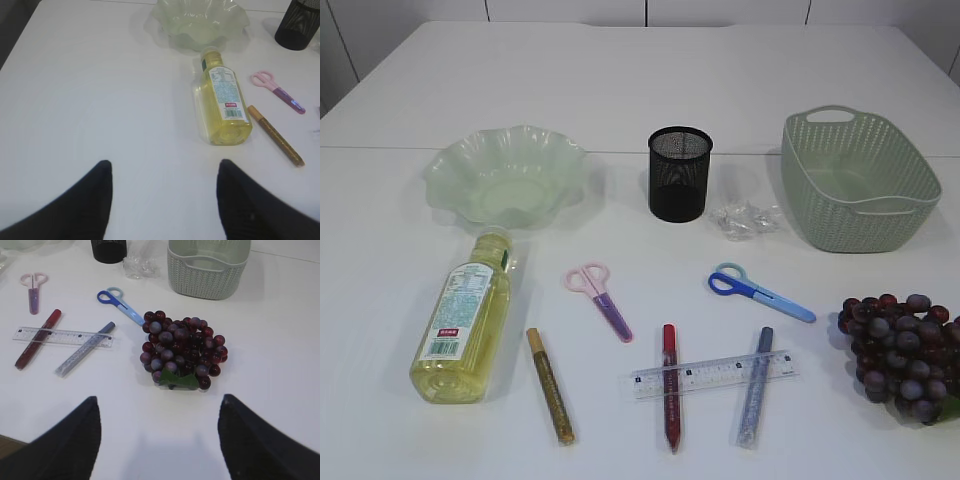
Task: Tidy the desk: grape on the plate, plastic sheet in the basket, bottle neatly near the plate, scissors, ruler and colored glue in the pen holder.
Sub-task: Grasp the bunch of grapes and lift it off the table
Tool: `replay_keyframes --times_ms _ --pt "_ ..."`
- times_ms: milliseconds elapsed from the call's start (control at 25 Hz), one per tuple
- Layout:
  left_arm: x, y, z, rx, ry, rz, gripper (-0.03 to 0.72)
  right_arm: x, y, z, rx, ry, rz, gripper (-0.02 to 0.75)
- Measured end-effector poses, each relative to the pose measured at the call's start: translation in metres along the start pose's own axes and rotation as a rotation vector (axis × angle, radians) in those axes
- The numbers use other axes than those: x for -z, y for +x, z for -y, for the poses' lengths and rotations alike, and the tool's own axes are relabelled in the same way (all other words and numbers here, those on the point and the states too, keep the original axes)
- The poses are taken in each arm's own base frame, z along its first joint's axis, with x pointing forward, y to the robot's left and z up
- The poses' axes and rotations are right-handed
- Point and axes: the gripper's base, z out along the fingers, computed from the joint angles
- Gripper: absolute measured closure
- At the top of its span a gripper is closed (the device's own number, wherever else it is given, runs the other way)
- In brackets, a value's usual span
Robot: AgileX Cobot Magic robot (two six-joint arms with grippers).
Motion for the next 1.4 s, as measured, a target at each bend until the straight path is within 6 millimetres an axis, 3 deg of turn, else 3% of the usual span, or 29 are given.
replay_keyframes --times_ms 480,680,960,1120,1400 --pt "0.000 -0.005 0.001 0.003 0.006 0.020 0.221 -0.001 -0.002 0.001 -0.054 0.002 0.000 0.172" --pt "-0.013 -0.035 0.003 0.006 0.009 0.050 0.221 -0.008 -0.031 0.008 -0.077 0.010 0.012 0.172" --pt "-0.071 -0.068 0.005 0.033 0.005 -0.058 0.221 -0.057 -0.073 0.023 -0.163 0.012 -0.154 0.172" --pt "-0.110 -0.084 0.005 0.067 0.009 -0.065 0.221 -0.096 -0.087 0.035 -0.156 0.039 -0.311 0.172" --pt "-0.165 -0.095 0.006 0.112 -0.001 -0.256 0.221 -0.162 -0.126 0.047 -0.197 -0.012 -0.566 0.172"
